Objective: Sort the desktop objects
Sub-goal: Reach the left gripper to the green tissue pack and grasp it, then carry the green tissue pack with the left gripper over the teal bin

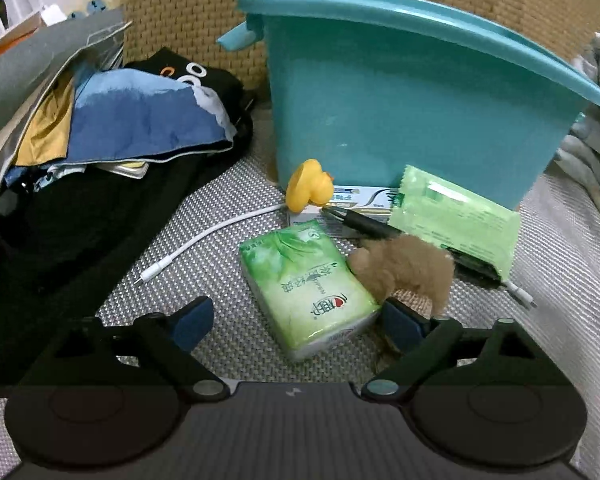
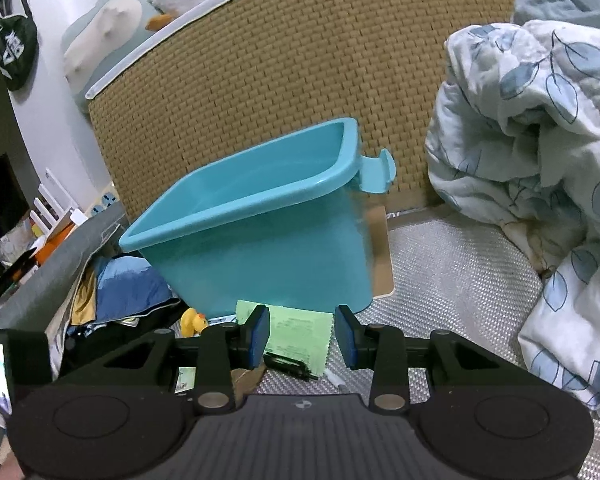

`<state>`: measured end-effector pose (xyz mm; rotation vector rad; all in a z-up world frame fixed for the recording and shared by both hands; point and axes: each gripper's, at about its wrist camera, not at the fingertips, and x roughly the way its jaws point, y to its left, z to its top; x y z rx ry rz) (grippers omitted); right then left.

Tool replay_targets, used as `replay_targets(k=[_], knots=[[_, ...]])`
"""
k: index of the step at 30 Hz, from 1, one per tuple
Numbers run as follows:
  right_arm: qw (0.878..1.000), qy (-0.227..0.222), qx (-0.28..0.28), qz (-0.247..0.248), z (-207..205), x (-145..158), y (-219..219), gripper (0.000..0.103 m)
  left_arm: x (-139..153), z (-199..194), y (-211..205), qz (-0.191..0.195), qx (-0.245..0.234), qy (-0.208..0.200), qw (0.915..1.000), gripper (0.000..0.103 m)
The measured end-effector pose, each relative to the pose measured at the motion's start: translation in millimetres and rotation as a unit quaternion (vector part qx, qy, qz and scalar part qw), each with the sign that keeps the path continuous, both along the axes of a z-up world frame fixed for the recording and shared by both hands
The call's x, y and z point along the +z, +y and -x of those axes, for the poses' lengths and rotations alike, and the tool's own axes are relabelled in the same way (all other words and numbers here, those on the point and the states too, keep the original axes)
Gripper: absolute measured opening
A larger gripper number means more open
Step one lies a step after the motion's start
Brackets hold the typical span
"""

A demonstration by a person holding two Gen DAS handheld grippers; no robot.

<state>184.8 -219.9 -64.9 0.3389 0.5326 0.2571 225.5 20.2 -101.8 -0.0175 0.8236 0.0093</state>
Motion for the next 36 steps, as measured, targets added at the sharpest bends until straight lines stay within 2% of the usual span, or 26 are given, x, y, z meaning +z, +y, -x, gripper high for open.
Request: replay_targets(k=[1,3,7,9,15,18,23,36], knots=[[1.0,0.001,0.0,-0.002,0,0,0,0.041,-1,-2,0,-0.002,0.003,0.003,1.0,0.091],[1.0,0.002,0.002,-0.004,-1,0,0,0.041,-4,-7,1,0.0,0.014,0.011,0.9998,0.084],[1.0,0.005,0.005,-0.004,-1,-3,2,0.043,-7,-13,3,0.004,0.028,0.011,0.9995,0.082],[1.0,0.006,0.007,-0.002,0,-4,3,0.043,-5,-15,4,0.013,0.029,0.009,0.9995,0.072],[1.0,0.006,0.01,0.003,1,-5,5,0.043,-3,-16,17,0.051,0.035,0.014,0.998,0.063],[1.0,0.005,0.013,0.004,1,-5,6,0.043,-1,-12,20,0.05,0.03,0.013,0.9982,0.06],[1.0,0.008,0.012,0.006,1,-6,6,0.043,8,1,23,0.051,0.021,0.001,0.9985,0.059],[1.0,0.009,0.015,0.011,4,-8,7,0.043,61,19,25,0.062,0.0,-0.036,0.9975,0.059]])
